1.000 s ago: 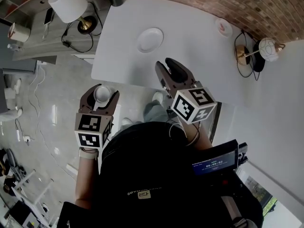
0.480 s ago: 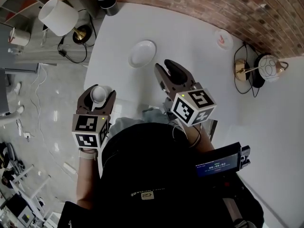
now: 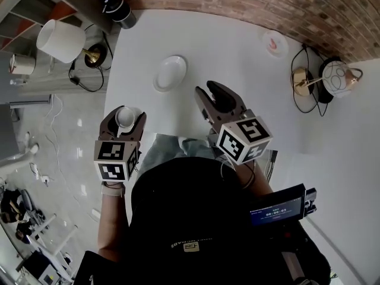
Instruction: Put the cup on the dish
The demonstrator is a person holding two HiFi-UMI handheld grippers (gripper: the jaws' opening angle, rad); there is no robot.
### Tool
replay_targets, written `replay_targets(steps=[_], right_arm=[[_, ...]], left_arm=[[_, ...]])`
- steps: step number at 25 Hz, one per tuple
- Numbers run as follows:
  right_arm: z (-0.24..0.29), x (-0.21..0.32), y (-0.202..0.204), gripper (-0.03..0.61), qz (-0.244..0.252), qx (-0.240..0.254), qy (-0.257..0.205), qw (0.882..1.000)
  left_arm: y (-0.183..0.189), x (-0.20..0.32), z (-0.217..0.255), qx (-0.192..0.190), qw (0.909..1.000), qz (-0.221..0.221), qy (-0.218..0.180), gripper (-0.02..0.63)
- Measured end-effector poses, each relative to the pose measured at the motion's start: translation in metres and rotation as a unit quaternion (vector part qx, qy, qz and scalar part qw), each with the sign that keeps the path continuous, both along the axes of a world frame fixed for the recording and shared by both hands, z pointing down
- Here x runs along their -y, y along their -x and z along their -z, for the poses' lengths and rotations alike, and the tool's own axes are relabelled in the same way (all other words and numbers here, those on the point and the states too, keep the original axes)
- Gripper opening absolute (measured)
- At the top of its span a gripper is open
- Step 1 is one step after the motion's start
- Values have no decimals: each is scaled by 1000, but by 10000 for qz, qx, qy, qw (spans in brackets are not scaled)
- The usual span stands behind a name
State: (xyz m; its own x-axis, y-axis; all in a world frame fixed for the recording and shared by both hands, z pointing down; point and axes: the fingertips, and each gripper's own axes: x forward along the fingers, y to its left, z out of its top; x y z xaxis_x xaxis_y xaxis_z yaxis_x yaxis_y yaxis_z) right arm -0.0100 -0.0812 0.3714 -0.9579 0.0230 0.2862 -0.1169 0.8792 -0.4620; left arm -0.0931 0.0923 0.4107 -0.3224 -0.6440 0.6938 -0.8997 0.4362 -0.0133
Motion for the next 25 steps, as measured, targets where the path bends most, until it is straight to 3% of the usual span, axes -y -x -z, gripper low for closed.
replay_targets(steps=[11,25], right_arm=[[-6,30,-24,147,-1042,-181,63,9944],[3,52,-46,147,-2275,-369,-17,9731]], left_arm=[[29,61,-25,7,9950,-992,92,262],[48,133,-50,23,9746,-2238,56,262]])
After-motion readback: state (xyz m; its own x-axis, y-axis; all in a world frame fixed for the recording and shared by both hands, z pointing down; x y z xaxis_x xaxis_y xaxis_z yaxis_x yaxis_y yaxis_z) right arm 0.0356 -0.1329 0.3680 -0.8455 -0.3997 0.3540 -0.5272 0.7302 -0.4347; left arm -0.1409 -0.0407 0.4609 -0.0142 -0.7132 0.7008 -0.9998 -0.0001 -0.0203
